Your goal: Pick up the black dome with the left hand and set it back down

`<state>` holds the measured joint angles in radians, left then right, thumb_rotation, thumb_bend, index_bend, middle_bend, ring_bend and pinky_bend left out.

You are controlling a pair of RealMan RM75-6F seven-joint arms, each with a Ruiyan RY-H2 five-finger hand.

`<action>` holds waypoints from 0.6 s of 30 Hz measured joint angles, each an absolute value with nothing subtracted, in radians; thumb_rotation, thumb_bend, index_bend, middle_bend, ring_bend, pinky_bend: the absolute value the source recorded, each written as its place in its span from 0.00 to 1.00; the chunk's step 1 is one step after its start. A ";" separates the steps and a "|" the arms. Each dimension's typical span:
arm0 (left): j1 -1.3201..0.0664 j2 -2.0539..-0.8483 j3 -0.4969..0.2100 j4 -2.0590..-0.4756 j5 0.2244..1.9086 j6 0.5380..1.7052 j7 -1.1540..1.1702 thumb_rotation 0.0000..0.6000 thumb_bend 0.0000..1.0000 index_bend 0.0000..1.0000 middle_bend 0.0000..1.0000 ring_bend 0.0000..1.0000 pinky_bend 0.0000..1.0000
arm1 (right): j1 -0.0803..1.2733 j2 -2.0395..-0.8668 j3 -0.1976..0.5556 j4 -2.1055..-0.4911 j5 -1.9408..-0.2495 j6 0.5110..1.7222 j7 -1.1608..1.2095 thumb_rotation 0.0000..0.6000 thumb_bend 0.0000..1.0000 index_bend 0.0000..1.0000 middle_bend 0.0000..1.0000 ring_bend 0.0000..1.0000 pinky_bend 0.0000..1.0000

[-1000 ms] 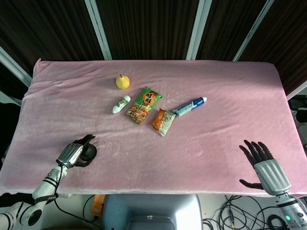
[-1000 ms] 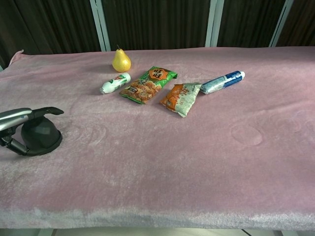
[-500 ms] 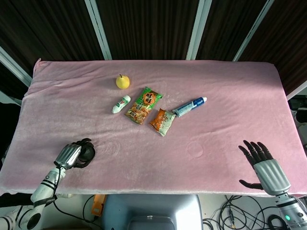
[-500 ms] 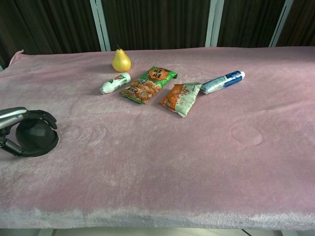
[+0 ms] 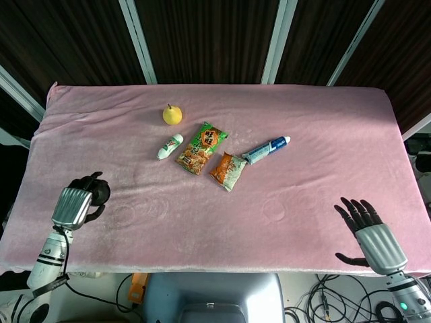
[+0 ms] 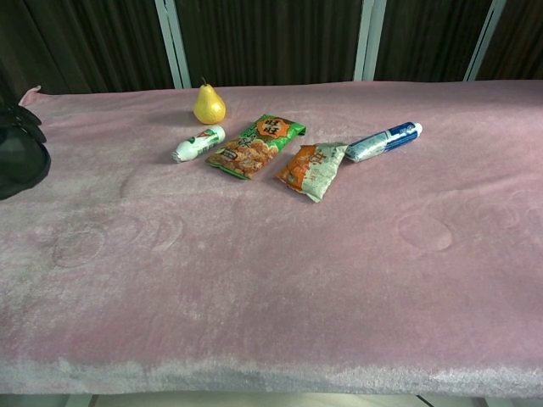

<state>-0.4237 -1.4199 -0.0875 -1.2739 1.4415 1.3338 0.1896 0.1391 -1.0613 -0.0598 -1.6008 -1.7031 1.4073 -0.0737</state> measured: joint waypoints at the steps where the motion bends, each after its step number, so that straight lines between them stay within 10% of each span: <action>1: -0.420 -1.424 -0.092 -1.268 1.441 1.366 0.226 1.00 0.30 0.36 0.43 0.58 0.62 | 0.139 -1.061 -0.060 -1.601 -1.703 1.408 -0.074 1.00 0.00 0.00 0.00 0.03 0.16; 18: -0.423 -1.385 -0.056 -1.371 1.511 1.248 -0.551 1.00 0.33 0.45 0.54 0.68 0.72 | 0.144 -1.061 -0.060 -1.610 -1.695 1.392 -0.095 1.00 0.00 0.00 0.00 0.03 0.16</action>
